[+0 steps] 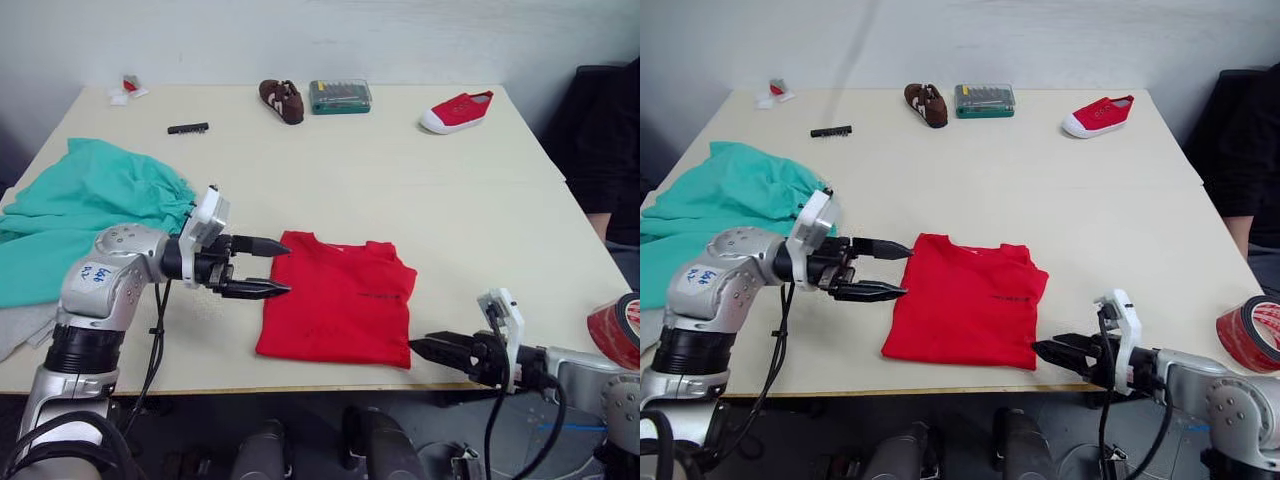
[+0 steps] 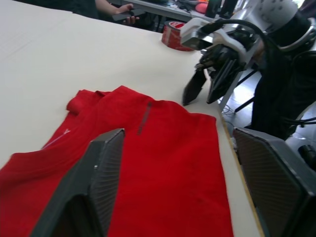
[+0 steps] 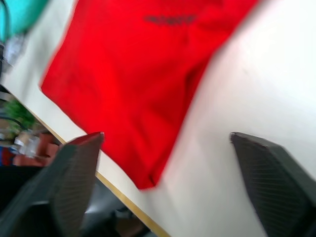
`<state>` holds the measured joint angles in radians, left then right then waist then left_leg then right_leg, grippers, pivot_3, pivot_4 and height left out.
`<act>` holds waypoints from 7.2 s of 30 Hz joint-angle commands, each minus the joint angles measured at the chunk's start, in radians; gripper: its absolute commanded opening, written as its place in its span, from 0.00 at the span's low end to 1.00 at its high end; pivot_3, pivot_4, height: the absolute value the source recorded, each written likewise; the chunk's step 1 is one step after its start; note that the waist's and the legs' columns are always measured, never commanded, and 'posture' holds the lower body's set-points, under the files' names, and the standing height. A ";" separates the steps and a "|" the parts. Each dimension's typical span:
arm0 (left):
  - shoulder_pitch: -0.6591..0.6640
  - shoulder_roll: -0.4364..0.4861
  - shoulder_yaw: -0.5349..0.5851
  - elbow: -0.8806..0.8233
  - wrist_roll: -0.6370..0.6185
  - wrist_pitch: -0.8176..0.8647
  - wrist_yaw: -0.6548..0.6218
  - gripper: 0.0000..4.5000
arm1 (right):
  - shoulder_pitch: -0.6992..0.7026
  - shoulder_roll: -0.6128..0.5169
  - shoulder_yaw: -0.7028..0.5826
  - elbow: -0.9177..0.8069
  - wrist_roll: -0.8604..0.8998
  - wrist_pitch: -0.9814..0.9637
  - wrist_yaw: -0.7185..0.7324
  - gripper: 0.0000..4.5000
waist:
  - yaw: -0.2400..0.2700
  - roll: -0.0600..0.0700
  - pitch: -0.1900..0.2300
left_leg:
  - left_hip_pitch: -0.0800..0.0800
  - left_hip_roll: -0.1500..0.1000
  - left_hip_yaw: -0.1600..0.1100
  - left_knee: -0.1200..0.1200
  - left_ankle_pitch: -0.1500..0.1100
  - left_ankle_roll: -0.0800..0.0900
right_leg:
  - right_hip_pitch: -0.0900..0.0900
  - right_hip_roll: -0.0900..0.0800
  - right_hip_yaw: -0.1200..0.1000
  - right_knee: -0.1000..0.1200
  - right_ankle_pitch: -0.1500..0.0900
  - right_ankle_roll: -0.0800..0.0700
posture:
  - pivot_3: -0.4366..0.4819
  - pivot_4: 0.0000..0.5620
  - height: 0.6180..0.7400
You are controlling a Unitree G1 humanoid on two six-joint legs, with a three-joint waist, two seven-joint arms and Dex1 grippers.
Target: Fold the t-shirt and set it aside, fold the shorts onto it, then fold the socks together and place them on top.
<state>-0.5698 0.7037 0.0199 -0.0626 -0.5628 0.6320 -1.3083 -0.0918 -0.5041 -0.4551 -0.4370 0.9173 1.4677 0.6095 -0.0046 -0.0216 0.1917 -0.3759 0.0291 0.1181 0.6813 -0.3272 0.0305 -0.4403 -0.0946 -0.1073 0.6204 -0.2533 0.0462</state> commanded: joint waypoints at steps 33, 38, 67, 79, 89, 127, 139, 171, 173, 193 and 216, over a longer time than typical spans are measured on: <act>-0.026 -0.061 -0.017 -0.062 -0.076 -0.036 0.054 1.00 | -0.227 -0.256 0.227 0.271 -0.130 -0.193 0.047 0.01 | 0.025 -0.001 -0.001 | -0.002 -0.003 0.002 -0.001 0.001 -0.003 | 0.000 -0.002 0.001 -0.004 0.001 0.002 | 0.48 0.27 1.00; -0.029 -0.084 -0.030 -0.028 -0.057 -0.068 0.055 1.00 | -0.174 -0.480 0.148 0.354 -0.169 -0.244 0.143 0.01 | 0.030 0.000 0.000 | -0.010 -0.003 0.001 0.001 0.001 0.000 | -0.005 -0.002 -0.001 -0.009 0.003 0.005 | 0.48 0.27 1.00; -0.067 -0.107 -0.039 0.022 -0.019 -0.131 0.062 1.00 | 0.078 -0.687 -0.190 0.529 -0.323 -0.490 0.354 0.73 | 0.029 0.002 0.000 | -0.010 -0.003 0.002 0.001 0.005 0.000 | -0.004 -0.001 -0.001 -0.010 0.005 0.007 | 0.48 0.27 1.00; 0.044 -0.015 0.052 -0.066 -0.030 -0.091 0.146 1.00 | -0.285 -0.519 -0.052 0.085 0.021 -0.458 0.359 1.00 | 0.003 0.003 0.001 | -0.009 0.000 0.001 0.000 0.006 -0.004 | -0.004 0.002 0.000 -0.008 0.005 0.006 | 0.48 0.27 1.00; 0.460 0.158 0.290 -0.146 0.226 -0.251 0.398 1.00 | -0.350 -0.306 0.287 -0.114 -0.022 -0.618 0.330 1.00 | 0.006 0.004 0.001 | -0.011 -0.002 0.000 0.000 0.004 -0.003 | -0.005 -0.002 -0.002 -0.010 0.004 0.004 | 0.48 0.27 1.00; -0.042 -0.034 -0.125 0.190 0.355 -0.422 0.179 0.01 | -0.158 -0.369 0.244 -0.286 -0.020 -0.661 0.188 1.00 | 0.030 0.003 0.001 | -0.011 -0.002 0.003 0.003 0.000 0.000 | -0.005 -0.002 -0.005 -0.004 0.005 0.003 | 0.48 0.27 1.00; -0.073 -0.181 -0.333 0.023 0.322 -0.198 0.080 0.01 | -0.010 -0.431 0.295 -0.320 -0.261 -0.816 0.205 1.00 | 0.025 0.002 0.001 | -0.009 -0.001 0.003 0.003 0.004 -0.002 | -0.005 0.002 -0.003 -0.005 0.005 0.004 | 0.48 0.27 1.00; 0.872 0.333 0.428 -0.146 0.375 -0.630 0.047 0.99 | -0.232 -0.202 0.793 0.184 -0.914 -1.573 0.330 1.00 | 0.006 0.001 0.002 | -0.006 0.001 0.001 0.001 0.002 -0.007 | -0.006 -0.001 -0.006 -0.002 0.000 -0.003 | 0.48 0.27 1.00; 0.866 0.332 0.410 -0.095 0.428 -0.702 0.085 0.99 | -0.248 -0.184 0.813 0.223 -0.934 -1.605 0.341 1.00 | 0.003 0.001 0.002 | -0.006 0.001 0.001 0.001 0.002 -0.007 | -0.006 -0.001 -0.006 -0.002 0.000 -0.004 | 0.48 0.27 1.00; 0.523 0.364 0.156 0.250 0.425 -0.815 0.047 0.01 | -0.202 -0.128 0.748 0.200 -0.802 -1.453 0.385 0.00 | 0.010 0.010 0.001 | 0.003 0.002 0.003 -0.001 0.000 -0.004 | -0.003 -0.001 -0.004 0.007 -0.002 -0.008 | 0.48 0.27 1.00; -0.982 0.108 0.155 1.229 0.451 -1.027 0.463 0.01 | -0.760 -0.217 0.448 0.433 -0.857 -1.596 -0.043 0.00 | -0.030 -0.004 0.002 | -0.011 -0.004 0.033 -0.020 0.010 -0.006 | -0.035 -0.002 -0.041 0.007 0.007 -0.001 | 0.48 0.27 1.00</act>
<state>-1.6368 0.7494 0.1491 1.1730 -0.0722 -0.4311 -0.6844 -0.9889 -0.7393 -0.0444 0.0827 -0.0127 -0.2167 0.4947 -0.0342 -0.0259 0.1940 -0.3823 0.0258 0.1522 0.6609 -0.3184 0.0243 -0.4690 -0.0966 -0.1568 0.6255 -0.2461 0.0448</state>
